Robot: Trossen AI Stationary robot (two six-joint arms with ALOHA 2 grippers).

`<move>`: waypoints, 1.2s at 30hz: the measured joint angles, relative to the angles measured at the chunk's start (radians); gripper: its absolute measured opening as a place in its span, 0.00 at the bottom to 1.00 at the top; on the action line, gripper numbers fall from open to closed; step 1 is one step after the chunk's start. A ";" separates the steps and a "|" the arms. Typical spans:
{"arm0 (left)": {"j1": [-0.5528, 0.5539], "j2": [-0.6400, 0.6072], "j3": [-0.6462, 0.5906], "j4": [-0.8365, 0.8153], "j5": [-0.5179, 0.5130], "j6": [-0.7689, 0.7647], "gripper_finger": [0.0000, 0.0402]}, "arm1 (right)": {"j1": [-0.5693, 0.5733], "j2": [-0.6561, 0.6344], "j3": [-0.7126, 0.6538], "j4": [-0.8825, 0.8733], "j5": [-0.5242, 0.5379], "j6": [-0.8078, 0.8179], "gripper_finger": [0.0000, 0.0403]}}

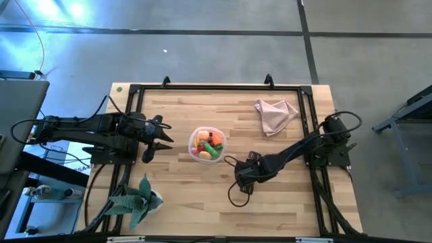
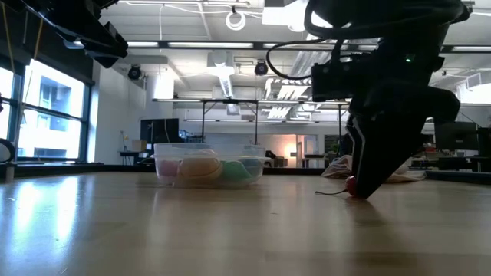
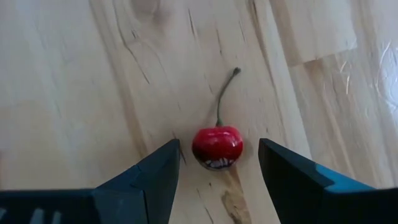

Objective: Pick and placing Produce into tupperware
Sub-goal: Put the cherry into the transparent bin

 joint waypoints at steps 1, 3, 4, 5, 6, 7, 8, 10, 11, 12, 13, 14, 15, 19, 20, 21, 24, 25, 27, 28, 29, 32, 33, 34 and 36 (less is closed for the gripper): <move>0.000 0.000 0.000 0.000 0.000 0.000 0.30 | -0.003 0.000 0.000 -0.001 -0.003 0.000 0.52; 0.000 0.000 0.000 0.000 0.000 0.000 0.30 | -0.010 0.000 0.000 0.001 -0.003 0.000 0.52; 0.000 0.000 0.000 0.000 0.000 0.000 0.30 | -0.014 0.000 0.000 0.000 -0.003 0.000 0.52; 0.000 0.000 0.000 0.000 0.000 0.000 0.30 | -0.016 0.000 0.000 -0.001 -0.003 0.000 0.52; 0.000 0.000 0.000 0.000 0.000 0.000 0.30 | -0.019 0.000 0.000 -0.001 -0.003 0.000 0.52; 0.000 0.000 0.000 0.000 0.000 0.000 0.30 | -0.020 0.000 0.000 -0.001 -0.003 0.000 0.52; 0.000 0.000 0.000 0.000 0.000 0.000 0.30 | -0.023 0.000 0.000 -0.002 -0.003 0.000 0.52; 0.000 0.000 0.000 0.000 0.000 0.000 0.30 | -0.028 0.000 0.000 -0.003 -0.003 0.000 0.52; 0.000 0.000 0.000 0.000 0.000 0.000 0.30 | -0.030 0.000 0.000 -0.007 -0.003 0.000 0.52; 0.000 0.000 0.000 0.000 0.000 0.000 0.30 | -0.030 0.000 0.000 -0.010 -0.004 0.003 0.52; 0.000 0.000 0.000 0.000 0.000 0.000 0.30 | -0.030 0.000 0.000 -0.013 -0.004 0.005 0.52; 0.000 0.000 0.000 0.000 0.000 0.000 0.30 | -0.032 0.000 0.000 -0.015 -0.004 0.006 0.52; 0.000 0.000 0.000 0.000 0.000 0.000 0.30 | -0.033 0.000 0.000 -0.016 -0.006 0.007 0.52; 0.000 0.000 0.000 0.000 0.000 0.000 0.30 | -0.033 0.000 0.000 -0.017 -0.015 0.012 0.51; 0.000 0.000 0.000 0.000 0.000 0.000 0.30 | -0.033 0.000 0.000 -0.018 -0.020 0.017 0.50; 0.000 0.000 0.000 0.000 0.000 0.000 0.30 | -0.034 0.000 0.000 -0.018 -0.023 0.023 0.48; 0.000 0.000 0.000 0.000 0.000 0.000 0.30 | -0.036 0.000 0.000 -0.017 -0.030 0.023 0.43; 0.000 0.000 0.000 0.000 0.000 0.000 0.30 | -0.036 0.000 0.000 -0.017 -0.030 0.023 0.42; 0.000 0.000 0.000 0.000 0.000 0.000 0.30 | -0.036 0.000 0.000 -0.018 -0.030 0.027 0.39; 0.000 0.000 0.000 0.000 0.000 0.000 0.30 | -0.036 0.000 0.000 -0.019 -0.030 0.027 0.38; 0.000 0.000 0.000 0.000 0.000 0.000 0.30 | -0.036 0.000 0.000 -0.019 -0.030 0.027 0.38; 0.000 0.000 0.000 0.000 0.000 0.000 0.30 | -0.036 0.000 0.000 -0.019 -0.030 0.027 0.36; 0.000 0.000 0.000 0.000 0.000 0.000 0.30 | -0.036 0.000 0.000 -0.019 -0.030 0.027 0.36; 0.000 0.000 0.000 0.000 0.000 0.000 0.30 | -0.036 0.000 0.000 -0.019 -0.030 0.026 0.35; 0.000 0.000 0.000 0.000 0.000 0.000 0.30 | -0.036 0.000 0.000 -0.019 -0.029 0.026 0.34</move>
